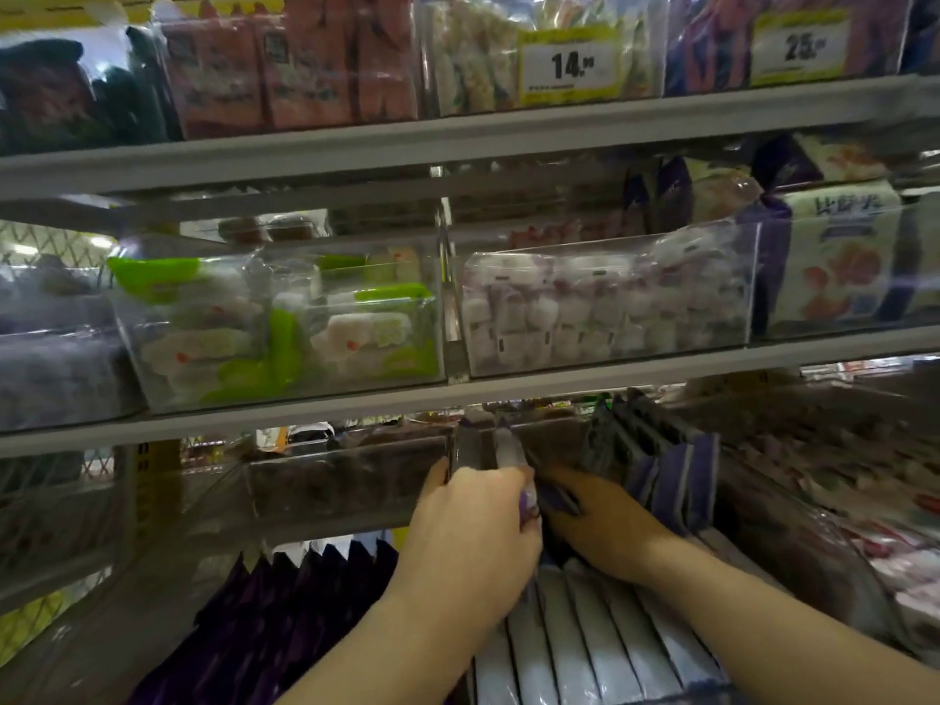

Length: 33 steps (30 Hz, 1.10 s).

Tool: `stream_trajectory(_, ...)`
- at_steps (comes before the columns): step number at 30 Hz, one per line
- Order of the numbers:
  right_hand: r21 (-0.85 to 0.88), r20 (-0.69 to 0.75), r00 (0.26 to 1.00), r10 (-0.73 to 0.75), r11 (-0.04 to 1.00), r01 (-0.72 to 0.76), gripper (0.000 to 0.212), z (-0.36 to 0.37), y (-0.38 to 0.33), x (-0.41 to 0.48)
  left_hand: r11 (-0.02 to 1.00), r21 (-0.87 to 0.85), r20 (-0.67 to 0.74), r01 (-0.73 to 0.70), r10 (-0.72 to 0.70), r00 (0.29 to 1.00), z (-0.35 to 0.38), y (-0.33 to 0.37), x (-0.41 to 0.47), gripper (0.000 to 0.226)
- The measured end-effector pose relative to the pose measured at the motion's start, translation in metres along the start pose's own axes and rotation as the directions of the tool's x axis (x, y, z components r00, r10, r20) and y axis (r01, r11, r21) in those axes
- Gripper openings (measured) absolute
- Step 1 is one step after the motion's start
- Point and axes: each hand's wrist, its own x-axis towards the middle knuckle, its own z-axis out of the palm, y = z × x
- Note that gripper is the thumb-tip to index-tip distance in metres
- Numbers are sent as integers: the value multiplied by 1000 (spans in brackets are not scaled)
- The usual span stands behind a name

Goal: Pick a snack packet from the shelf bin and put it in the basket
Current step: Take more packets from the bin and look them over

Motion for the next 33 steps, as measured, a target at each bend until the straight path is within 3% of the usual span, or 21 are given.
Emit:
stream_trajectory(3,-1,4,1000,-10,1000,10,46,2,3,-4,993,74,37,90,-93,995,14,0,20,8)
stream_trajectory(7,13,3,1000,-3,1000,3,47,0,4,-7,907,398,141,134,-205,969,29,4,52,33)
stream_trajectory(9,-2,-7,1000,5,1000,-5,43,0,4,-7,872,468,169,146,-250,953,36,6,62,44)
stream_trajectory(13,14,-21,1000,21,1000,-21,42,-2,6,-6,839,543,170,6,-118,978,43,8,63,30)
stream_trajectory(21,16,22,999,25,1000,-26,48,-2,7,-6,956,290,306,45,-137,942,27,-8,75,23)
stream_trajectory(25,0,9,999,51,999,-51,48,-2,8,-6,980,184,336,71,-131,933,25,-17,72,35)
stream_trajectory(29,4,13,998,57,998,-57,47,-2,7,-6,970,241,358,-9,-80,930,26,-20,73,40)
stream_trajectory(33,-29,16,998,68,997,-67,49,-3,8,-6,984,178,331,20,-79,940,25,-25,76,33)
